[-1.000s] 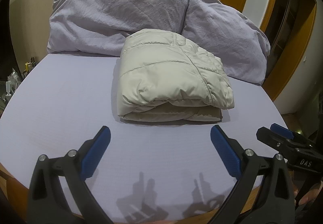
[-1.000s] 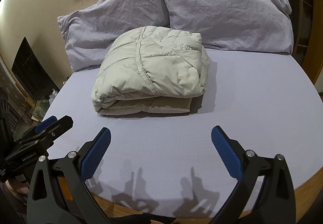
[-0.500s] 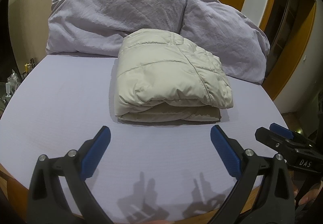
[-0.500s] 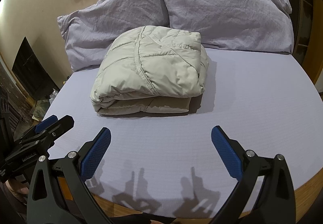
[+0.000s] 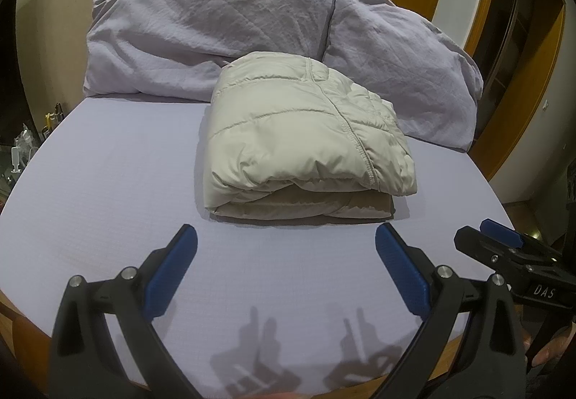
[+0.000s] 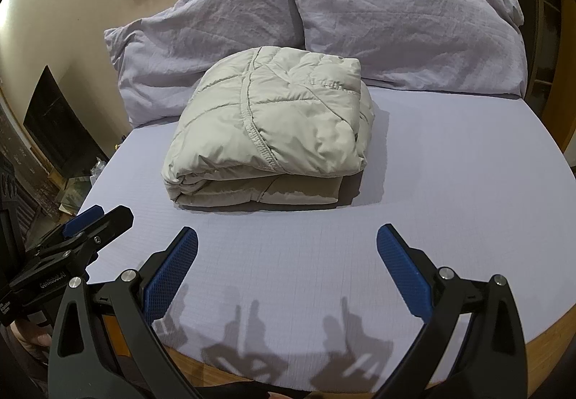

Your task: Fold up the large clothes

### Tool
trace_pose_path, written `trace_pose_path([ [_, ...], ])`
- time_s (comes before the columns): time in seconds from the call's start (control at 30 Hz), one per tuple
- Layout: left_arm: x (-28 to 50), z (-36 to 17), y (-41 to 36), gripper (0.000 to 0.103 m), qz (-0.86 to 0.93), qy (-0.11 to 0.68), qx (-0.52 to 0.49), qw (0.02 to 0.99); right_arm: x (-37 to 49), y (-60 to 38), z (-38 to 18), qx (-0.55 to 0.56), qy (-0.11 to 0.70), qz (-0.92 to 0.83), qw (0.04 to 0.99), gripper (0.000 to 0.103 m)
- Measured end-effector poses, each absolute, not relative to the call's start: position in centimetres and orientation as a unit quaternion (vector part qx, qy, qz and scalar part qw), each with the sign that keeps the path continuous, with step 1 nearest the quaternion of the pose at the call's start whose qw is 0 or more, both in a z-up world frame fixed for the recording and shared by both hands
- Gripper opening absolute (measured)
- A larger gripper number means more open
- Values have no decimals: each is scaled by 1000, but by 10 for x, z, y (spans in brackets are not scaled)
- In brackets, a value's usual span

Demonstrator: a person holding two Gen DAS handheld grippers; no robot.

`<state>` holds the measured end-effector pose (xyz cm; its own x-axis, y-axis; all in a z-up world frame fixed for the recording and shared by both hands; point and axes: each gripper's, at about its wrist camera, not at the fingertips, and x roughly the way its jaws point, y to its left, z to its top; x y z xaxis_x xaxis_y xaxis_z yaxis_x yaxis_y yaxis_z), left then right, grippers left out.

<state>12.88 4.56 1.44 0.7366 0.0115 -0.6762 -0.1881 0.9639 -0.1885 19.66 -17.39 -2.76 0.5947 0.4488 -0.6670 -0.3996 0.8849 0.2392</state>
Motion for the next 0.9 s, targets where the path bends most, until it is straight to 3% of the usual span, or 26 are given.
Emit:
trace_pose_path([
  [0.9,132,14,48,99,56,361,-123,923,201,-173,-29,32,386,241,890,101],
])
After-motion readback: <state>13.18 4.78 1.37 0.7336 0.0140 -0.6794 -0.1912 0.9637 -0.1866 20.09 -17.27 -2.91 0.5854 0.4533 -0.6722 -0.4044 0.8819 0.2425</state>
